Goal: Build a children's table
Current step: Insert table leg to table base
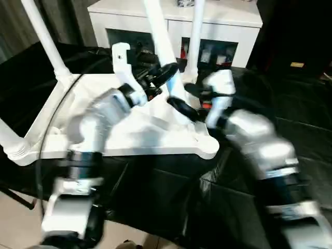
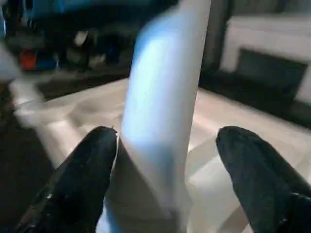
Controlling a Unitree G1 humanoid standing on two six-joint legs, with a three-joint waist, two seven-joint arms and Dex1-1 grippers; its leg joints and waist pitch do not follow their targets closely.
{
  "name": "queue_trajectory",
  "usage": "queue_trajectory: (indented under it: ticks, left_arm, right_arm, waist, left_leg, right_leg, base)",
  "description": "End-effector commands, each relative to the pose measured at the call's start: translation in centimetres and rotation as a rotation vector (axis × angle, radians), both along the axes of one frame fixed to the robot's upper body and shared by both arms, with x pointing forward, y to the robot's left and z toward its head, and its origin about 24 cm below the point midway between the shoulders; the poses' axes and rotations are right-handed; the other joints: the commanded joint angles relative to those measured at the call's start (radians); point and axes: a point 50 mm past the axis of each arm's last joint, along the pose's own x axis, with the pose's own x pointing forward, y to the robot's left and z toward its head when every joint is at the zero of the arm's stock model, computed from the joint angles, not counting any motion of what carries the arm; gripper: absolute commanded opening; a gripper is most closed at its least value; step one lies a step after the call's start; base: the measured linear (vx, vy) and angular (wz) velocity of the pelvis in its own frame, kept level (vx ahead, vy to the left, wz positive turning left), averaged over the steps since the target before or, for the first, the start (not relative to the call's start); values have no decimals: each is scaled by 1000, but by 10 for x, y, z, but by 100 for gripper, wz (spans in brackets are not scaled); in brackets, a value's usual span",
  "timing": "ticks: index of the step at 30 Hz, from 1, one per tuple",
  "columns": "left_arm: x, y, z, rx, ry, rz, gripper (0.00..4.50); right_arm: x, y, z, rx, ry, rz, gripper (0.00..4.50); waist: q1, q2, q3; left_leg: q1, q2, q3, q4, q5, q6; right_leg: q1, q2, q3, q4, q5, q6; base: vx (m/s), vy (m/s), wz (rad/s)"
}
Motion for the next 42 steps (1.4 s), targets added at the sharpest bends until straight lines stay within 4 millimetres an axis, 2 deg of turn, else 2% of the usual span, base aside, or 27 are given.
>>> queue_trajectory:
  ticks: [1,4,9,13,18,25,28,29,33,42]
  left_arm:
    - [-9,-8,19,4,-69,-134,188]
    - [-17,-9,19,25,-79,-223,187]
    - [-25,-13,18,63,-104,-324,187]
    - [-27,-14,16,94,-114,-351,186]
    - [-28,-13,17,111,-137,-366,186]
    - [-28,-12,16,115,-147,-370,186]
    - [-29,-12,16,115,-151,-372,186]
    - [-29,-12,16,115,-152,-373,186]
    - [-29,-12,15,112,-152,-379,186]
    - [-29,-12,15,103,-145,-377,186]
  right_arm:
    - [-6,-5,9,28,47,87,352]
    - [-9,-11,15,67,89,127,352]
    - [-11,-14,21,112,125,151,352]
    - [-12,-14,21,99,152,171,352]
    - [-15,-14,17,72,188,193,352]
    - [-17,-13,14,61,207,206,276]
    - [-18,-13,14,57,213,212,262]
    - [-19,-13,13,53,215,215,241]
    - [-20,-12,12,50,221,227,210]
    - [-22,-9,12,76,231,250,191]
  waist:
    - [4,-11,-80]
    - [10,-8,-81]
    - [9,-6,-80]
    - [11,-8,-80]
    - [14,-9,-81]
    - [14,-10,-80]
    - [14,-8,-80]
    - [14,-10,-79]
    - [14,-10,-81]
    - [14,-10,-80]
  left_leg:
    - [12,34,-8,-72,-127,59]
    - [13,35,-9,-73,-122,57]
    - [13,34,-9,-74,-135,38]
    - [15,34,-9,-74,-137,25]
    - [12,33,-9,-74,-122,24]
    - [14,33,-8,-74,-127,22]
    - [14,34,-9,-74,-134,17]
    - [13,34,-9,-74,-137,16]
    - [12,34,-9,-74,-124,18]
    - [13,34,-9,-74,-126,20]
  right_leg:
    - [66,-66,41,-70,-186,-231]
    - [67,-66,40,-68,-193,-231]
    - [64,-65,39,-72,-231,-222]
    - [63,-65,40,-74,-251,-210]
    - [64,-65,40,-71,-231,-208]
    - [63,-65,40,-73,-242,-206]
    - [62,-66,40,-74,-260,-201]
    - [63,-65,40,-75,-264,-199]
    - [64,-65,40,-73,-246,-201]
    - [63,-66,40,-73,-248,-204]
  base:
    - [0,0,0]
    - [0,0,0]
    - [0,0,0]
    - [0,0,0]
    - [0,0,0]
    - [0,0,0]
    - [0,0,0]
    - [0,0,0]
    - [0,0,0]
    - [0,0,0]
